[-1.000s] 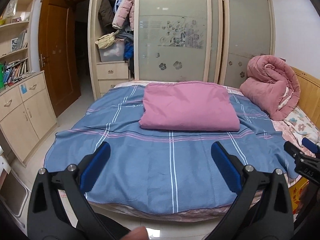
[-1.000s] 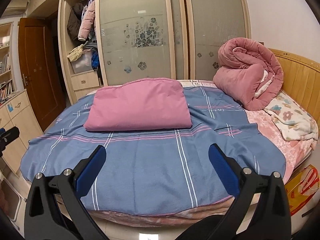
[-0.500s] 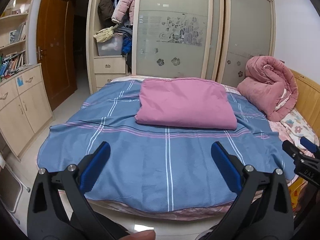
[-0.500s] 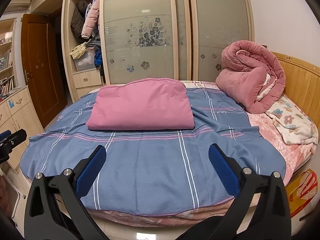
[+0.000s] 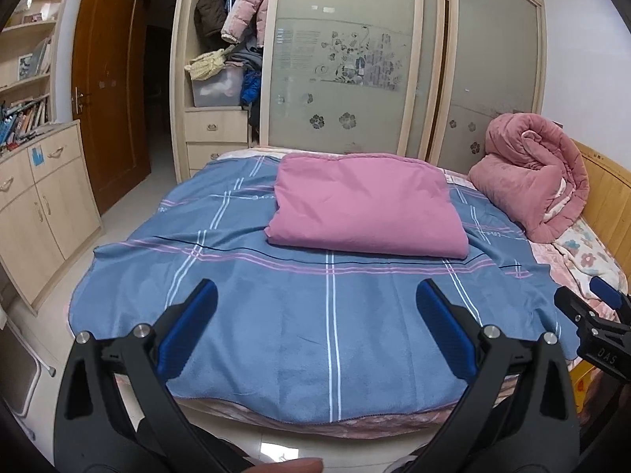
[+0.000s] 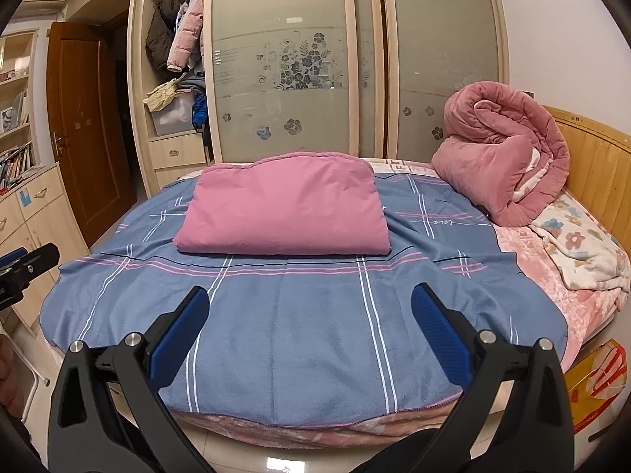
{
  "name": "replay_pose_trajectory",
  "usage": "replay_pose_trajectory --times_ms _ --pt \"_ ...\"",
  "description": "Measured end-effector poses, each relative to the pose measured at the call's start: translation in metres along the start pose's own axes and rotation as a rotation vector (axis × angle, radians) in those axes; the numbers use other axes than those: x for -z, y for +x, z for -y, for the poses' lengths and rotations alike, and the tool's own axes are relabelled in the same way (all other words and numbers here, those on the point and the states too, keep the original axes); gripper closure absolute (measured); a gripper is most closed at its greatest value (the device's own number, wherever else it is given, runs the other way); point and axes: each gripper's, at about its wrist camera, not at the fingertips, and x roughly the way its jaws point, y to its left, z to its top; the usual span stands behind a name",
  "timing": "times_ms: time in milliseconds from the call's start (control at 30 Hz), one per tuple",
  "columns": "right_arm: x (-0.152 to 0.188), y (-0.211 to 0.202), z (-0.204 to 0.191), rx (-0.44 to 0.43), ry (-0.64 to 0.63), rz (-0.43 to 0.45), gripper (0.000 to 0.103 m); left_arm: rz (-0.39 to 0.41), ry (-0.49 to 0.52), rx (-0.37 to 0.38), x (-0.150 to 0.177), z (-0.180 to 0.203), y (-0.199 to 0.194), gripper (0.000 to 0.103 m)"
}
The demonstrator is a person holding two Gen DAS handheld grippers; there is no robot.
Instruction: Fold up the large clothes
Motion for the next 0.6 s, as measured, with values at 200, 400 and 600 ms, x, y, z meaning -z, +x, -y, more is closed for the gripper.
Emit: replay_pose_trajectory --times_ms 200,400,600 --pt "0.000 0.001 0.000 -0.001 -0.001 -0.002 0.001 -0.021 -0.004 -0.023 0.003 -0.003 0.007 0.002" --pt "0.000 0.004 -0.002 -0.004 -0.008 -0.006 0.001 -0.005 -0.003 -0.021 0.002 -0.003 0.008 0.002" --pt "0.000 0.007 -0.003 -0.003 -0.006 -0.011 0.001 -0.008 -0.009 -0.009 0.003 -0.005 0.011 0.002"
